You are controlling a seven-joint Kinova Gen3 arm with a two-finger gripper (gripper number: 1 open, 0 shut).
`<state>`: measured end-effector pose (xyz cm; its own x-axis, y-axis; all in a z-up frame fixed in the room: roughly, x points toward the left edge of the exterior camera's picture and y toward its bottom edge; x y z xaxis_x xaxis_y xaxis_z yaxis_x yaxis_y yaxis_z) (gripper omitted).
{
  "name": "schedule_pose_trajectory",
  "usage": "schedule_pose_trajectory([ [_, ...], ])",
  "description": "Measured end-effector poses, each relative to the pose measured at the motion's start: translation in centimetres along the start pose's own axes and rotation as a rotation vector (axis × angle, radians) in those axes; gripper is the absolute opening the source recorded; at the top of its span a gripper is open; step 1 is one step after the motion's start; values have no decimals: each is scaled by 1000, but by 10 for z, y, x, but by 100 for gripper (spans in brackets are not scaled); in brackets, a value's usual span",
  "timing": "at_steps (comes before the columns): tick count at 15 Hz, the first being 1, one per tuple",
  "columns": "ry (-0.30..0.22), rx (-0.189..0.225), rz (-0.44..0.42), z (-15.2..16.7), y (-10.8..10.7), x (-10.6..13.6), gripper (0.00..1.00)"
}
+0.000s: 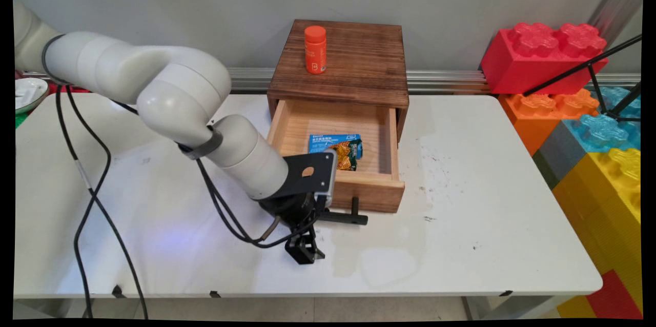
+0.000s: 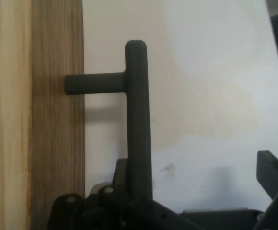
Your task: Open the drawer
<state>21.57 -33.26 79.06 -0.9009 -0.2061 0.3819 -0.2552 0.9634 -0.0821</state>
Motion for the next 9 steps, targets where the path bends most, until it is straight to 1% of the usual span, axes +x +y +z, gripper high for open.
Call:
schedule_pose_trajectory([
  [9,20,-36,-1,-7,31,0,100],
])
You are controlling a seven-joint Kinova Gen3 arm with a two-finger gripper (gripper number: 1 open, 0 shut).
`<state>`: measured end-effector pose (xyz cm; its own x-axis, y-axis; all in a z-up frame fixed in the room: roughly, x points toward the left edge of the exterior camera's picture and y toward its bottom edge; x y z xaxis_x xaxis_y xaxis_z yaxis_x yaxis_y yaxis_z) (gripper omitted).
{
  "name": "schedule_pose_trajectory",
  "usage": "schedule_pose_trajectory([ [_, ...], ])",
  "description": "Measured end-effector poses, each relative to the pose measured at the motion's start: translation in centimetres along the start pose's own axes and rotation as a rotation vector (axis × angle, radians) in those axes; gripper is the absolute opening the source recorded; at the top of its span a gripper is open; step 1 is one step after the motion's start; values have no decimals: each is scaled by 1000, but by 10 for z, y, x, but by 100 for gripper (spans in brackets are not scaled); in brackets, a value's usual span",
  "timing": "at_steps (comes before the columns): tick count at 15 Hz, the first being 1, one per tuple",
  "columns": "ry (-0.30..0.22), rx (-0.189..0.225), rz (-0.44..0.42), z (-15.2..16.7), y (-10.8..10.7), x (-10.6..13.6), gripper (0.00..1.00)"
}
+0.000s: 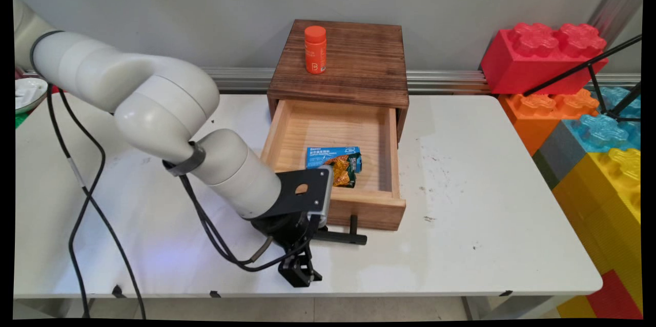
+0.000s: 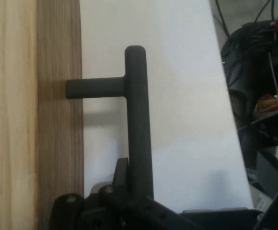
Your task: Open the drawer
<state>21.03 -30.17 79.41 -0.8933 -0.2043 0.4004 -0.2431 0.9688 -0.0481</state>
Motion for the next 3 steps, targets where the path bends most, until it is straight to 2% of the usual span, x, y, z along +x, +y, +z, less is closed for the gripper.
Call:
schedule_pose_trajectory([
  [3,6,-1,4,-1,5,0,100],
])
